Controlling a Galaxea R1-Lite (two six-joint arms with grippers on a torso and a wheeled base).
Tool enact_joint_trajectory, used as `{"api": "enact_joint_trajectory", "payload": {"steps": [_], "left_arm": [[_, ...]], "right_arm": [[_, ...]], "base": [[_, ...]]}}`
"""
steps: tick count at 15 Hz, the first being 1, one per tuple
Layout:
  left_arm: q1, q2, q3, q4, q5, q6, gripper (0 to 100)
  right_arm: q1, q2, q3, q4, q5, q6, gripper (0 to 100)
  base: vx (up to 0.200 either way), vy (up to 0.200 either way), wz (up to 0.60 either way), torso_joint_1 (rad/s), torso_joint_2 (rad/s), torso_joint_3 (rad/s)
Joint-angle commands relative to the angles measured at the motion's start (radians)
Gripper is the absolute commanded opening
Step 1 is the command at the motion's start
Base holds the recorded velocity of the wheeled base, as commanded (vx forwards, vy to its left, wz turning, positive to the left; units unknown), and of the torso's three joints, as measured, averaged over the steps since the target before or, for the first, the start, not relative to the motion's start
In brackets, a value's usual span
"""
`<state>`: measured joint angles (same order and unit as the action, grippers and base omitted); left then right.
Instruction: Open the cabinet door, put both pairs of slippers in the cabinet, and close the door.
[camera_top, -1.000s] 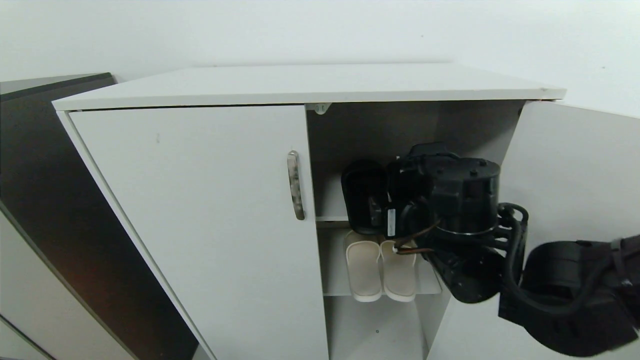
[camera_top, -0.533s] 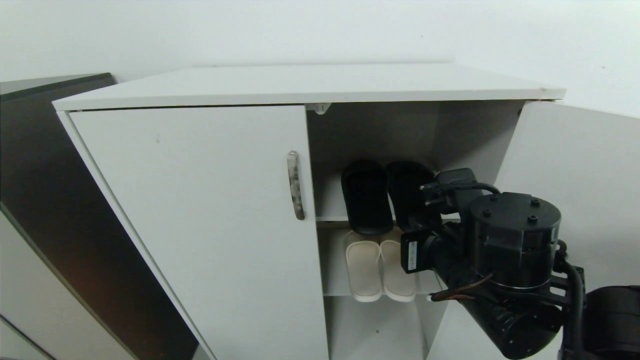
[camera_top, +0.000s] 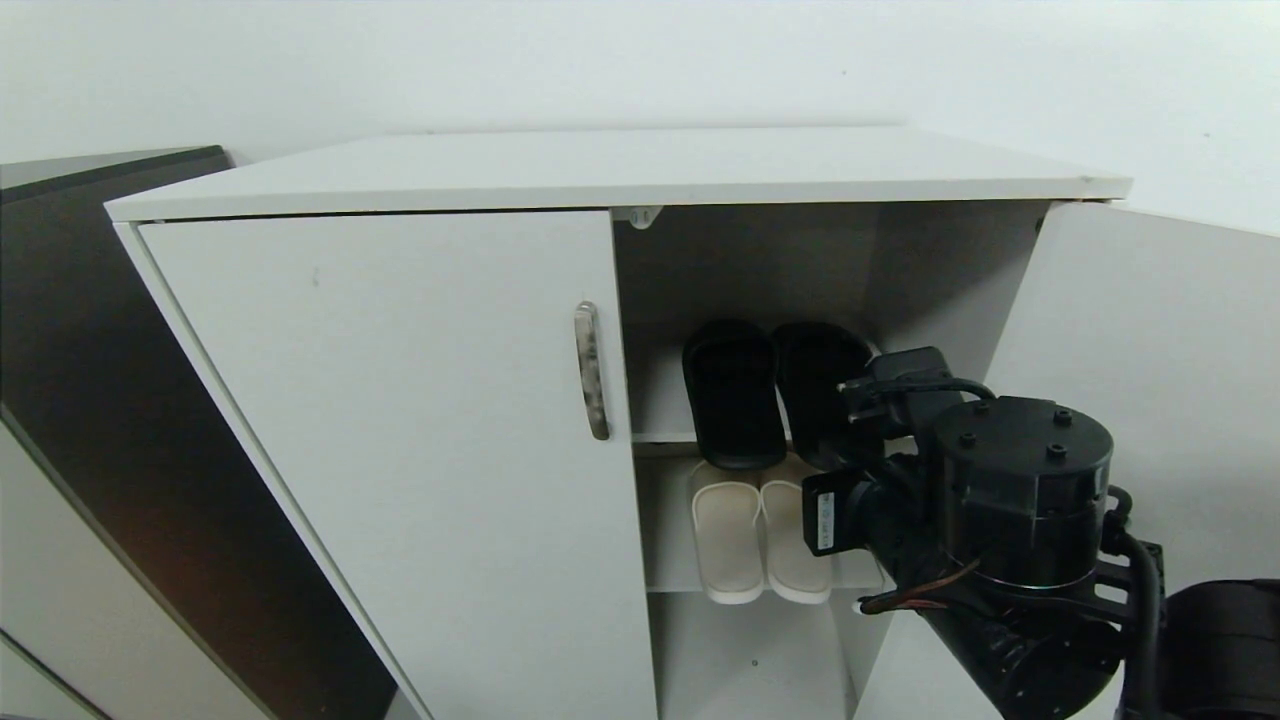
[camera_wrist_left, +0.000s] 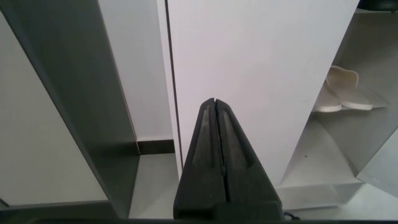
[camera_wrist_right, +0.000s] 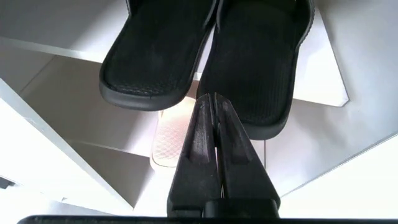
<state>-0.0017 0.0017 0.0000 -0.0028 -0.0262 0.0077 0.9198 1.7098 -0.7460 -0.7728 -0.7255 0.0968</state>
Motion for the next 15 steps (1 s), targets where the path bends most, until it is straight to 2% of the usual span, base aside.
{"api": "enact_joint_trajectory", "payload": {"steps": [1, 15], "left_arm": [[0.000, 0.000, 0.000, 0.000, 0.000, 0.000, 0], [0.000, 0.000, 0.000, 0.000, 0.000, -0.002, 0]], "right_arm": [[0.001, 0.010, 0.002, 0.000, 0.000, 0.000, 0], [0.001, 0.031, 0.011, 0.000, 0.000, 0.001, 0]], "base": [[0.000, 0.000, 0.00, 0.000, 0.00, 0.000], [-0.200, 0.000, 0.00, 0.002, 0.00, 0.002]]}}
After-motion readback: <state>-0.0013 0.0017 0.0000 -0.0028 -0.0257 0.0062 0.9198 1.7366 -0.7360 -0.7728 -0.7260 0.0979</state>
